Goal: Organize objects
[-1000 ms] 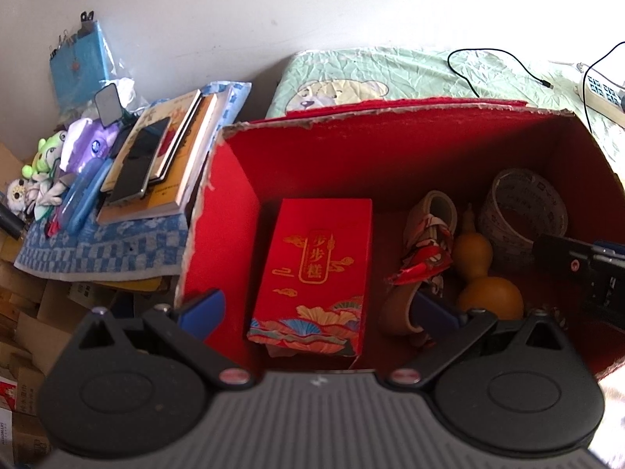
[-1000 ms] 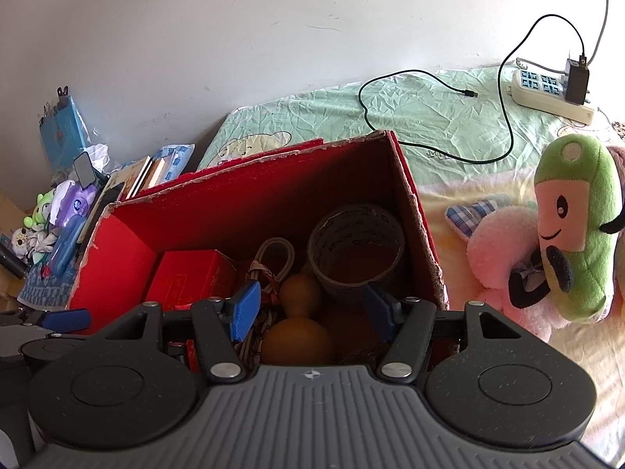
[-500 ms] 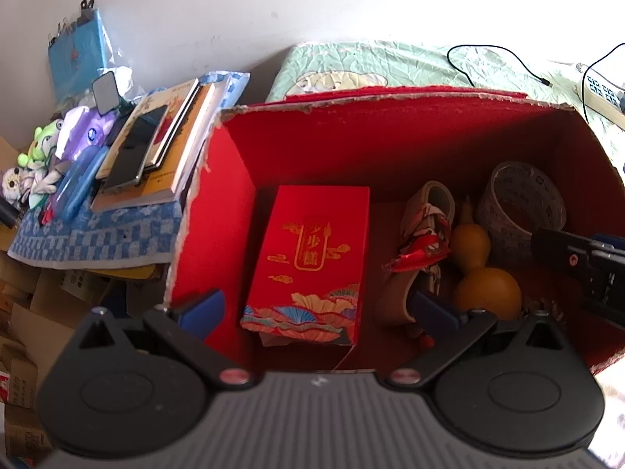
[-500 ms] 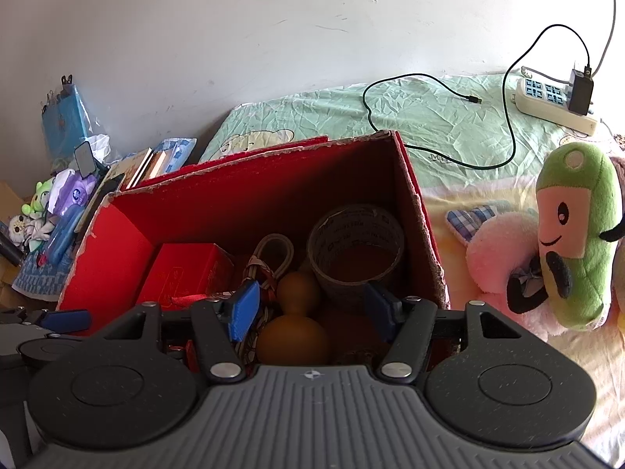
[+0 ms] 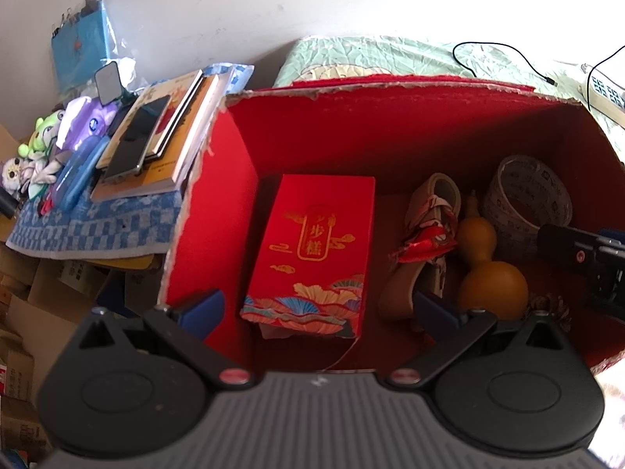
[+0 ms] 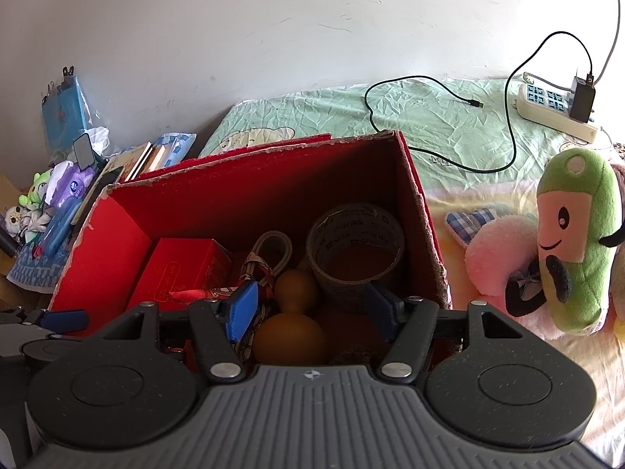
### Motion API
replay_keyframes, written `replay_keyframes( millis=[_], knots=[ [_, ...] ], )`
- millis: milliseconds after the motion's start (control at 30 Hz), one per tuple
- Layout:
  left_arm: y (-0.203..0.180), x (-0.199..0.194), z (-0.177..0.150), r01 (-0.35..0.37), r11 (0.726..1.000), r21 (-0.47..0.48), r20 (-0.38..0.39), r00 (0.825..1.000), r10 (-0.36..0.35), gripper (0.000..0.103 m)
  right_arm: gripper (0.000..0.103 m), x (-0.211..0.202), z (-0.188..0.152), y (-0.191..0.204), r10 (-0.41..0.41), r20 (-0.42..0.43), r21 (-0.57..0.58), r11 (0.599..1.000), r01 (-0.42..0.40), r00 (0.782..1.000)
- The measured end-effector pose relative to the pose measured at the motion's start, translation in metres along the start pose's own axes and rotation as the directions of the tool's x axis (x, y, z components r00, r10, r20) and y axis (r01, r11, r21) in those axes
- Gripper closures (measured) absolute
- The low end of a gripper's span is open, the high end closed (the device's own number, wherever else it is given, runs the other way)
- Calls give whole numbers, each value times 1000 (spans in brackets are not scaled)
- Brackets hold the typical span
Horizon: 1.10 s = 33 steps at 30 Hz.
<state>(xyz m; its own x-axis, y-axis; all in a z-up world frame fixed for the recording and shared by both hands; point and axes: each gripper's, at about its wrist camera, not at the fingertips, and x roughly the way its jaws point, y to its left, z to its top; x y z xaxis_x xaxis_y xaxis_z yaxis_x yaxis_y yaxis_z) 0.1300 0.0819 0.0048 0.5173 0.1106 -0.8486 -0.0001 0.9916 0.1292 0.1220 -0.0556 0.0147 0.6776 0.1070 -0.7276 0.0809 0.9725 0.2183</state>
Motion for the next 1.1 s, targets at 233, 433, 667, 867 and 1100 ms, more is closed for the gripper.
replay_keyframes(
  millis=[233, 433, 667, 867, 1100],
  knots=[
    [0, 1, -1, 1, 1000, 7, 6, 1000, -1, 0, 36, 1, -1, 3, -8, -2, -12, 1000, 8, 1000],
    [-1, 3, -1, -6, 1000, 14, 14, 1000, 6, 1, 36, 1, -1, 3, -8, -2, -13, 1000, 8, 1000],
    [-3, 2, -2, 3, 1000, 24, 14, 1000, -3, 1, 35, 1, -1, 3, -11, -2, -22, 1000, 11, 1000],
    [-3, 3, -1, 11, 1000, 21, 9, 1000, -12, 2, 35, 1, -1, 3, -11, -1, -22, 1000, 11, 1000],
    [-1, 2, -1, 21, 1000, 8, 18, 1000, -21, 6, 35, 1, -1, 3, -10, -1, -19, 1000, 10, 1000]
  ],
)
